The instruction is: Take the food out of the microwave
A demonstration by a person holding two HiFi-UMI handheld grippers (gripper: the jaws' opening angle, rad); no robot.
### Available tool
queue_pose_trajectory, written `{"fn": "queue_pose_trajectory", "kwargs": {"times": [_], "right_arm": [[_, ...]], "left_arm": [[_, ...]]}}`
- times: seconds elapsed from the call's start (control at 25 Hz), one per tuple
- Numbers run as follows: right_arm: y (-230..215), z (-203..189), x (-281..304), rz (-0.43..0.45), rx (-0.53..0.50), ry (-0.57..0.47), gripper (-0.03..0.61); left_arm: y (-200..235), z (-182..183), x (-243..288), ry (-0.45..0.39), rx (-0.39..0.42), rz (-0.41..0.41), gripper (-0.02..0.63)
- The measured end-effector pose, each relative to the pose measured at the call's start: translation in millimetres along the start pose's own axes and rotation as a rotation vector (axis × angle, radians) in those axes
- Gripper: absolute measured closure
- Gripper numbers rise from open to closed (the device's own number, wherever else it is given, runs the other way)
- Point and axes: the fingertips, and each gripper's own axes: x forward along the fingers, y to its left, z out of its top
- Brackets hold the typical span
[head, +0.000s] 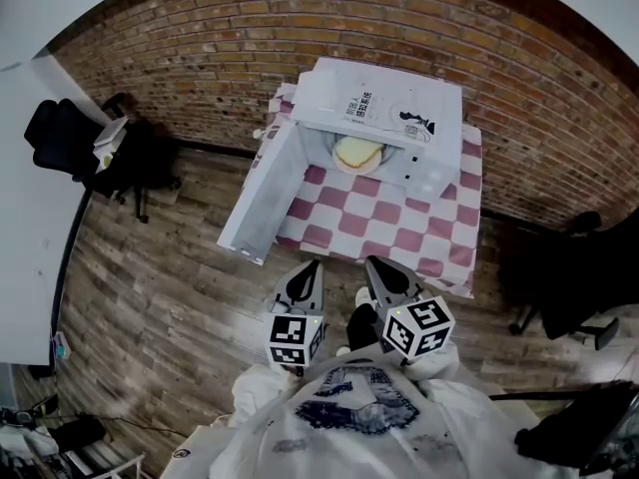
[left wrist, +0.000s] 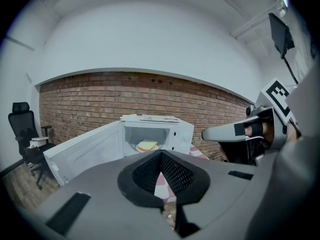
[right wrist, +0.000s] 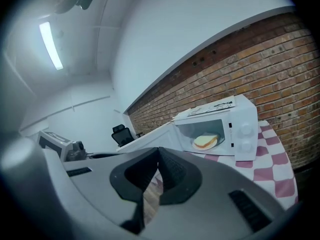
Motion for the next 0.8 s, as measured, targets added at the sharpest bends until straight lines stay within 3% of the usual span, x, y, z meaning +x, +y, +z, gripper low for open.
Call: {"fn": "queue_pose_trajectory", "kwargs": {"times": [0.8], "right_arm": [[-102,55,84,-0.015,0.045,0.029,0.565]], "left_arm": [[23,43,139,0.045,0.005,-0.007,0.606]]}}
